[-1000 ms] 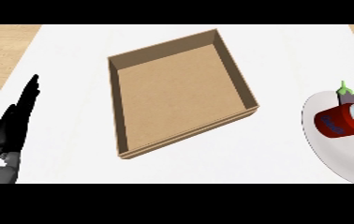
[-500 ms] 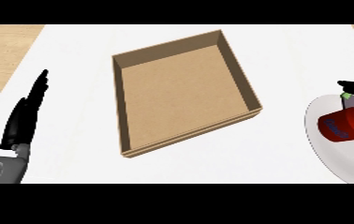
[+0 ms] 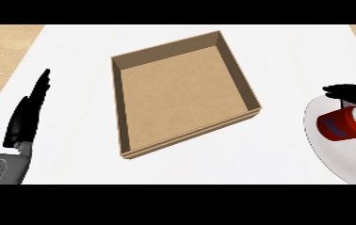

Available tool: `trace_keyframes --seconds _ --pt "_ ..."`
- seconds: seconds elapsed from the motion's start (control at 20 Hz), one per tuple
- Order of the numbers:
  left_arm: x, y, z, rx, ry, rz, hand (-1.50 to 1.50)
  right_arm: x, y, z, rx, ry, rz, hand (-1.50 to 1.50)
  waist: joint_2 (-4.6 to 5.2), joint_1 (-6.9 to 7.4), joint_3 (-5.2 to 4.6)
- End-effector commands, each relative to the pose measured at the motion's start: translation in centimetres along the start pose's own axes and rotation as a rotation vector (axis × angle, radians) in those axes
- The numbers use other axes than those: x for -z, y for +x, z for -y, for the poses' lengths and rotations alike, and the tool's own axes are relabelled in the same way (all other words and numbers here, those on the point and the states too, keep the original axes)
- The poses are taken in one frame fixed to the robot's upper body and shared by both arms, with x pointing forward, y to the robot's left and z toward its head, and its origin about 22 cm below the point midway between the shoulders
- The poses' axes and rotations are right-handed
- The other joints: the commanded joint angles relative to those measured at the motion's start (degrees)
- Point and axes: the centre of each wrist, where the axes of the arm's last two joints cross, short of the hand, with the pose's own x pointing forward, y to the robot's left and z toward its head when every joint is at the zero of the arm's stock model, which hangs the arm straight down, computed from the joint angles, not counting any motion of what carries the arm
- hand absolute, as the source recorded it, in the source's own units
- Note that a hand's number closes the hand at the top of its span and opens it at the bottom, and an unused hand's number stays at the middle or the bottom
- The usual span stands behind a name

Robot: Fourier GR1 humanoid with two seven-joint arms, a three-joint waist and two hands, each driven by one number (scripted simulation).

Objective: Pick the can from the plate and place it in the cardboard box

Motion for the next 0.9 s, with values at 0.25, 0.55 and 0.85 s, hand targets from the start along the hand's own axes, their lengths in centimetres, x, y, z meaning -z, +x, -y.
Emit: trace_keyframes --seconds 0.25,0.55,0.85 --pt "-0.9 -1.3 -0.7 0.006 0.011 -0.034 0.0 1.7 -2.0 -1.0 0.056 0.063 0.158 -1.5 -0.51 -1.03 -0.05" --pt "-0.2 -1.0 -1.8 0.01 0.026 -0.023 0.0 3.5 -1.9 -2.8 0.075 0.107 0.221 -1.5 -0.63 -1.85 -0.09" --pt "-0.8 -1.9 -0.2 -0.002 0.029 -0.036 0.0 3.7 -1.5 -1.8 0.082 0.099 0.3 -1.5 -0.72 -2.47 -0.14"
